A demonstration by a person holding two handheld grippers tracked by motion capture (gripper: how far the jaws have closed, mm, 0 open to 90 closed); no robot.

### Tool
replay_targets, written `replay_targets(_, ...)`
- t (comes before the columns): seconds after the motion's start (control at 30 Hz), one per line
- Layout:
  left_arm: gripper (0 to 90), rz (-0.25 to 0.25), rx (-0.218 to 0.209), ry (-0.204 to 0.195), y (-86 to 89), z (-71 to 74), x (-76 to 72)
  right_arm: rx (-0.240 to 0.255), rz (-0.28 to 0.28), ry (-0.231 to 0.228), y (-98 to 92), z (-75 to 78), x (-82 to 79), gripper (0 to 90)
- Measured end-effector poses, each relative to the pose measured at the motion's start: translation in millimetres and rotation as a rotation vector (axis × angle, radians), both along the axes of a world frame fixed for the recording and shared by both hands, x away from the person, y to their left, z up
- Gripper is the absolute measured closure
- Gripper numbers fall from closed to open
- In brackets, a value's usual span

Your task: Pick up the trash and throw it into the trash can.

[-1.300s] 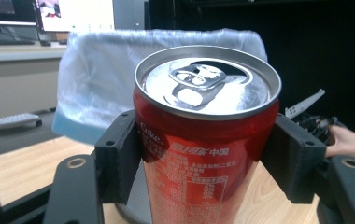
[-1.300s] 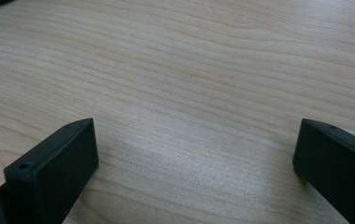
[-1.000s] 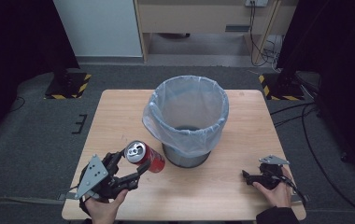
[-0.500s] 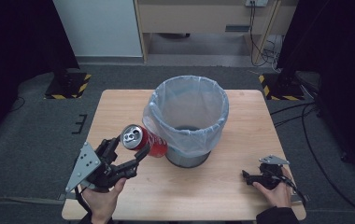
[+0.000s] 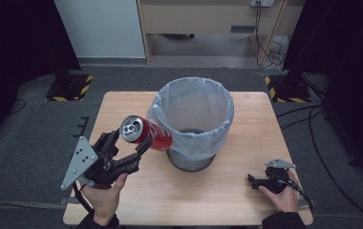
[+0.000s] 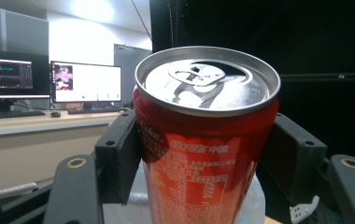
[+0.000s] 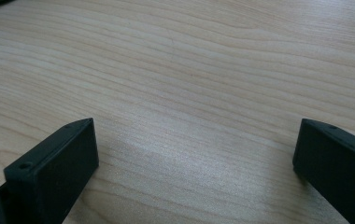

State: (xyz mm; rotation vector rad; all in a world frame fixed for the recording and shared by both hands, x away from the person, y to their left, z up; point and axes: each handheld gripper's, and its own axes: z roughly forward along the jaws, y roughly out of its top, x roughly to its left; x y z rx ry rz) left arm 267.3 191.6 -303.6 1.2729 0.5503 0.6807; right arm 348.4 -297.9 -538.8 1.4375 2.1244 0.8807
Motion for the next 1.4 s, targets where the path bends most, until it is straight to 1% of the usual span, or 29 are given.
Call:
replay_targets(0.17, 33.3, 0.005, -0.016, -0.012, -3.6, 7.3, 4.5, 0.0, 0.0, 0.0, 0.0, 0.0, 0.0, 0.4)
replay_targets(0.2, 33.3, 0.005, -0.016, -0.012, -3.6, 7.3, 4.5, 0.0, 0.0, 0.0, 0.0, 0.0, 0.0, 0.4)
replay_targets(0.23, 33.3, 0.002, -0.02, 0.0, -4.4, 8.1, 4.9, 0.0, 0.0, 0.0, 0.0, 0.0, 0.0, 0.3)
replay_targets(0.27, 33.3, 0.003, -0.025, -0.001, -5.0, 9.3, 5.9, 0.0, 0.0, 0.0, 0.0, 0.0, 0.0, 0.3)
replay_targets(0.3, 33.3, 0.01, -0.028, -0.017, -5.2, 10.9, 7.5, 0.0, 0.0, 0.0, 0.0, 0.0, 0.0, 0.4)
replay_targets(0.33, 33.3, 0.005, -0.03, -0.008, -6.1, 11.7, 7.7, 0.0, 0.0, 0.0, 0.0, 0.0, 0.0, 0.3)
replay_targets(0.47, 33.2, 0.011, -0.037, -0.014, -9.6, 16.5, 11.7, 0.0, 0.0, 0.0, 0.0, 0.0, 0.0, 0.4)
replay_targets(0.53, 33.3, 0.017, -0.038, -0.018, -12.0, 18.6, 14.7, 0.0, 0.0, 0.0, 0.0, 0.0, 0.0, 0.4)
replay_targets(0.7, 33.2, 0.025, -0.027, -0.008, -18.2, 20.9, 24.6, 0.0, 0.0, 0.0, 0.0, 0.0, 0.0, 0.4)
replay_targets(0.97, 33.2, 0.035, -0.028, -0.009, -29.0, 26.3, 38.1, 0.0, 0.0, 0.0, 0.0, 0.0, 0.0, 0.3)
replay_targets(1.07, 33.2, 0.033, -0.033, -0.006, -33.9, 26.5, 42.3, 0.0, 0.0, 0.0, 0.0, 0.0, 0.0, 0.4)
replay_targets(1.3, 33.2, 0.03, -0.015, -0.001, -45.1, 23.5, 50.1, 0.0, 0.0, 0.0, 0.0, 0.0, 0.0, 0.4)
replay_targets(1.4, 33.2, 0.032, -0.012, 0.008, -47.9, 21.3, 54.6, 0.0, 0.0, 0.0, 0.0, 0.0, 0.0, 0.4)
